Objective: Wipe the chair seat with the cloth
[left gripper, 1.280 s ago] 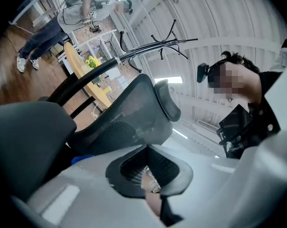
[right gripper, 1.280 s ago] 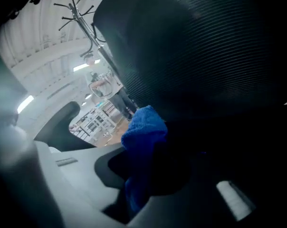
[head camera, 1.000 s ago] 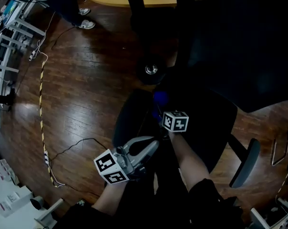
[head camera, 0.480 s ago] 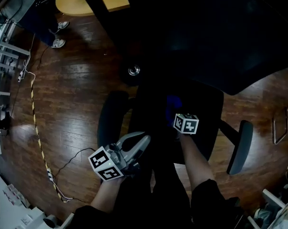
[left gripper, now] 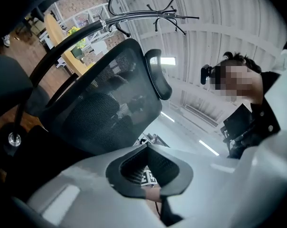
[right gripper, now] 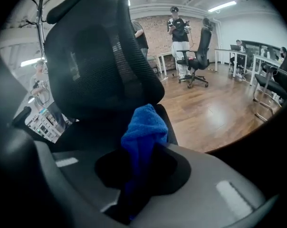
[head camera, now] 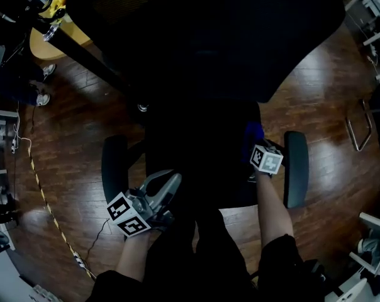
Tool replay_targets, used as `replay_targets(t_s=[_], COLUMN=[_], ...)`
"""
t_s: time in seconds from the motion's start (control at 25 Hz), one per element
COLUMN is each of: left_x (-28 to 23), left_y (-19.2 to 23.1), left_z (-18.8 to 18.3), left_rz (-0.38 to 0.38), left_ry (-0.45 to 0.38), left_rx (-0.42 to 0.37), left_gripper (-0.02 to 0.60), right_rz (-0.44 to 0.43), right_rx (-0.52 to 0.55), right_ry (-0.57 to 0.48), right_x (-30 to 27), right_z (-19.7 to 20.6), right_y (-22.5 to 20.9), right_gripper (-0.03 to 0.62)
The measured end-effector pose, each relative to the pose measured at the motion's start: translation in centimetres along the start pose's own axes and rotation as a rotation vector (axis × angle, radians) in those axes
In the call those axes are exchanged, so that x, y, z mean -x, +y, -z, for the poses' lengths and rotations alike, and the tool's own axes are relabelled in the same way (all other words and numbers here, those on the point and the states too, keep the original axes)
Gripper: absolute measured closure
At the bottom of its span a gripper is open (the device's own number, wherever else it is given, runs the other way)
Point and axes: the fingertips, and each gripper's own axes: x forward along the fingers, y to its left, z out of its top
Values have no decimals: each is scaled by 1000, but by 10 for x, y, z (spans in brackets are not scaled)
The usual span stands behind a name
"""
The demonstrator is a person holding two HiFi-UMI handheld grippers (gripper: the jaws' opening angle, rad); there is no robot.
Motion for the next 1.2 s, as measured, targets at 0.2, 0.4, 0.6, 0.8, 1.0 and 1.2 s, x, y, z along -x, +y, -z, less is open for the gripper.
replay_targets(t_s=[0.2, 0.4, 0.6, 0.8, 1.0, 1.2], left_x=[-2, 18, 49, 79, 100, 118], left_y=[-3, 1, 2, 5, 13, 12], left_z=[1, -5, -23, -37, -33, -30], left_rz=[-13, -40, -93, -148, -193, -214], left_ry=[-10, -61, -136, -200, -229, -244], left_rx=[-7, -5, -18, -36, -40, -36], left_gripper=[594, 594, 594, 594, 594, 594], right_rz=[-6, -106, -396, -584, -661, -587], right_rx=[15, 17, 49, 54, 89, 244], right_ry=[10, -40, -33, 61, 171, 261], right_x=[1, 5, 6, -7, -19, -31], right_z=[-3, -7, 22, 62, 105, 145], right_y=[-8, 25, 156, 291, 380, 398], right_gripper=[526, 526, 526, 526, 526, 526])
